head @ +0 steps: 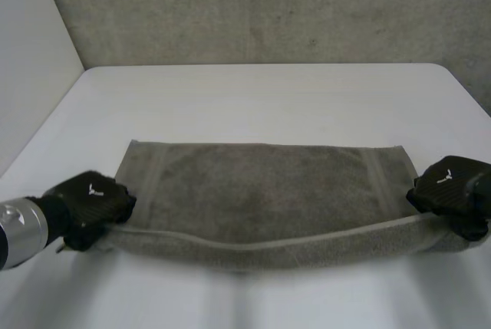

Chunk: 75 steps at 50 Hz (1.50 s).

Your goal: Fold the towel.

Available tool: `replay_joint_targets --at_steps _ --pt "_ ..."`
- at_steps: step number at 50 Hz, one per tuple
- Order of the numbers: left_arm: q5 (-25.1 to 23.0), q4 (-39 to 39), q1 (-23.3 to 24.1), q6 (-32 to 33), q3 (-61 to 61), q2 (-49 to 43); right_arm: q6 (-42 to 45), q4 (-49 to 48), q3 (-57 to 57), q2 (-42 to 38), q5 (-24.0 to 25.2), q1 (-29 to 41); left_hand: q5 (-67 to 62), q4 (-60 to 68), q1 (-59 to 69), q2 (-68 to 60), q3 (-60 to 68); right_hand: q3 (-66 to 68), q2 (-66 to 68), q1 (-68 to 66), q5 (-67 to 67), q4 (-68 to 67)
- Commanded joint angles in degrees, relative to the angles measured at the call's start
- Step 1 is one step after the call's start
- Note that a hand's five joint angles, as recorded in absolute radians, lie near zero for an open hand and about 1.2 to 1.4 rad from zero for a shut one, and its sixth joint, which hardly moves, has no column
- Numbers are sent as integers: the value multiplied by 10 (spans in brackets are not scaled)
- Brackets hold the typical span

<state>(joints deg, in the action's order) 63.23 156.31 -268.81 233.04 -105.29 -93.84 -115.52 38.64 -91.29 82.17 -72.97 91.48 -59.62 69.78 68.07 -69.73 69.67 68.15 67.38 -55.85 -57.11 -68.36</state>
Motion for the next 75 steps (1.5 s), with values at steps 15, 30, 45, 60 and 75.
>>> replay_joint_targets --at_steps 15,30,45,60,75 --pt "114 261 108 -57 298 -320 -145 -246 233 -296 -103 86 -104 102 119 -103 103 118 126 -241 -129 -116" --pt "112 360 119 -79 385 -424 -136 -413 297 -391 -148 121 -104 102 119 -103 103 118 126 -241 -129 -116" --pt "123 451 135 -74 327 -382 -129 -477 270 -354 -170 130 596 -597 -580 597 -596 -582 -574 459 571 584" --pt "121 436 125 -158 150 -204 -269 -362 96 -176 -93 88 596 -597 -580 597 -596 -582 -574 459 571 584" --pt "116 435 87 -334 40 -129 -282 -401 -65 -154 13 -18 596 -597 -580 597 -596 -317 -309 194 306 319"
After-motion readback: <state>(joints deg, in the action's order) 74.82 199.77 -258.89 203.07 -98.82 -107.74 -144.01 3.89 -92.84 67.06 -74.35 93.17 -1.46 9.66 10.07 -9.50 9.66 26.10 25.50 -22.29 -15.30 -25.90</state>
